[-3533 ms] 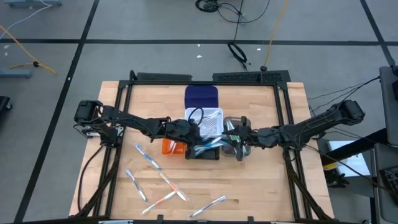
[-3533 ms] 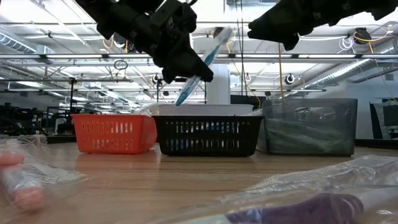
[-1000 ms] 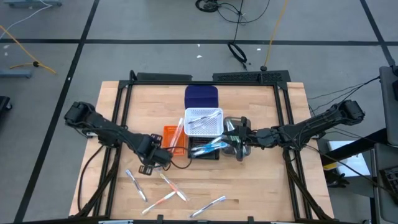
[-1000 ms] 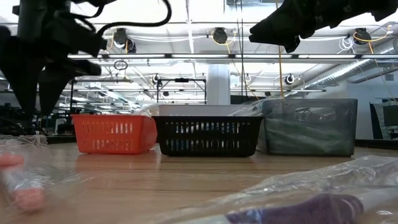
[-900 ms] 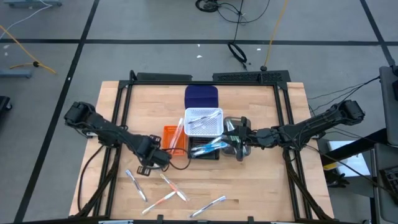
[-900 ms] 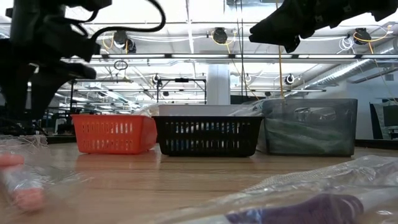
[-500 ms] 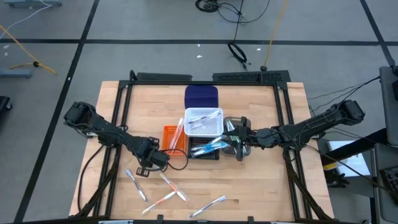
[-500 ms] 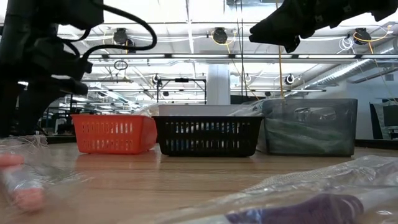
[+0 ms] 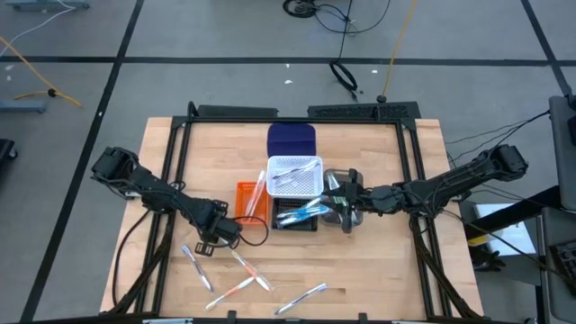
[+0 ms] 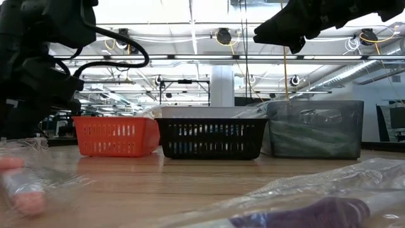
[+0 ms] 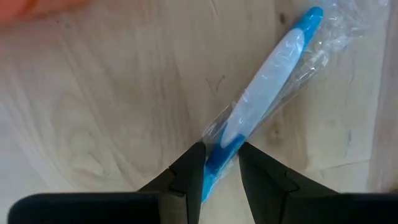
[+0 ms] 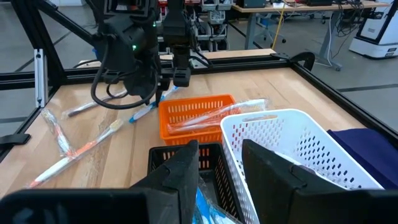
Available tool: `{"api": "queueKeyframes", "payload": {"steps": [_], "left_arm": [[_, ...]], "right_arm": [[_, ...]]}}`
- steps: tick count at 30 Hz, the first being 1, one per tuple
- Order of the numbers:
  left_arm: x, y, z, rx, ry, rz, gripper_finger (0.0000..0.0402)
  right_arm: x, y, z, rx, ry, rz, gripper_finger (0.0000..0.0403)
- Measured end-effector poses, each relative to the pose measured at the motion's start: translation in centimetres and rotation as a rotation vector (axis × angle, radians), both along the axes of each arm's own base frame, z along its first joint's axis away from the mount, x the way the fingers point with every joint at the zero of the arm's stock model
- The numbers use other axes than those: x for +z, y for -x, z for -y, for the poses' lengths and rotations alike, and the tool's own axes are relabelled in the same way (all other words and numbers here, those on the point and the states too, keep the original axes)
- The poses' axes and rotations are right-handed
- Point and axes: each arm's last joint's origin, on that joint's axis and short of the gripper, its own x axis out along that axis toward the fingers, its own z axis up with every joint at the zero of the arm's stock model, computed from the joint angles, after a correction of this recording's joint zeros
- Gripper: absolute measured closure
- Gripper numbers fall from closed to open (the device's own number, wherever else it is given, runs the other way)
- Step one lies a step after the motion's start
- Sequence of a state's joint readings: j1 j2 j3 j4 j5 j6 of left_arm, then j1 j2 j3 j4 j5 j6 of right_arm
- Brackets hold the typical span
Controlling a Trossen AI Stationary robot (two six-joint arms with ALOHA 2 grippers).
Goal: Pick & Place Toothbrushes
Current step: Put the blue toothbrush into the black basket
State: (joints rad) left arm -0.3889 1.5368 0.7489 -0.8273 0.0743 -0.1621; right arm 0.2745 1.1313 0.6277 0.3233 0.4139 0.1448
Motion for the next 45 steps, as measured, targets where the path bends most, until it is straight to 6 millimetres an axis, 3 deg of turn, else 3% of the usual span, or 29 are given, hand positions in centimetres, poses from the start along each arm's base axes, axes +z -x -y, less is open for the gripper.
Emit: {"api": "queueKeyframes", "payload": {"steps": [5,10,14,25,34,45], "left_arm": [[-0.1,0.0,0.0,-0.003,-0.01,0.005,0.0303],[0.0,0.2,0.0,0.001,0.012,-0.022,0.0383],[0.8,0.0,-0.1,0.045,-0.053,-0.048,0.0388],[7.9,-2.6,0.4,0.07,-0.235,0.03,0.0396],[14.6,-5.4,0.6,0.095,-0.378,0.335,0.0397],[17.5,-10.3,-0.7,0.08,-0.341,0.779,0.0394]], "right_arm": [[0.0,0.0,0.0,0.0,0.0,0.0,0.0287],[0.0,0.0,0.0,0.0,0.0,0.0,0.0287],[0.0,0.0,0.0,0.001,0.0,0.0,0.0287],[0.0,0.0,0.0,0.001,0.0,0.0,0.0287],[0.0,0.0,0.0,0.001,0.0,0.0,0.0287],[0.4,-0.4,-0.1,0.005,0.002,0.063,0.0287]]}}
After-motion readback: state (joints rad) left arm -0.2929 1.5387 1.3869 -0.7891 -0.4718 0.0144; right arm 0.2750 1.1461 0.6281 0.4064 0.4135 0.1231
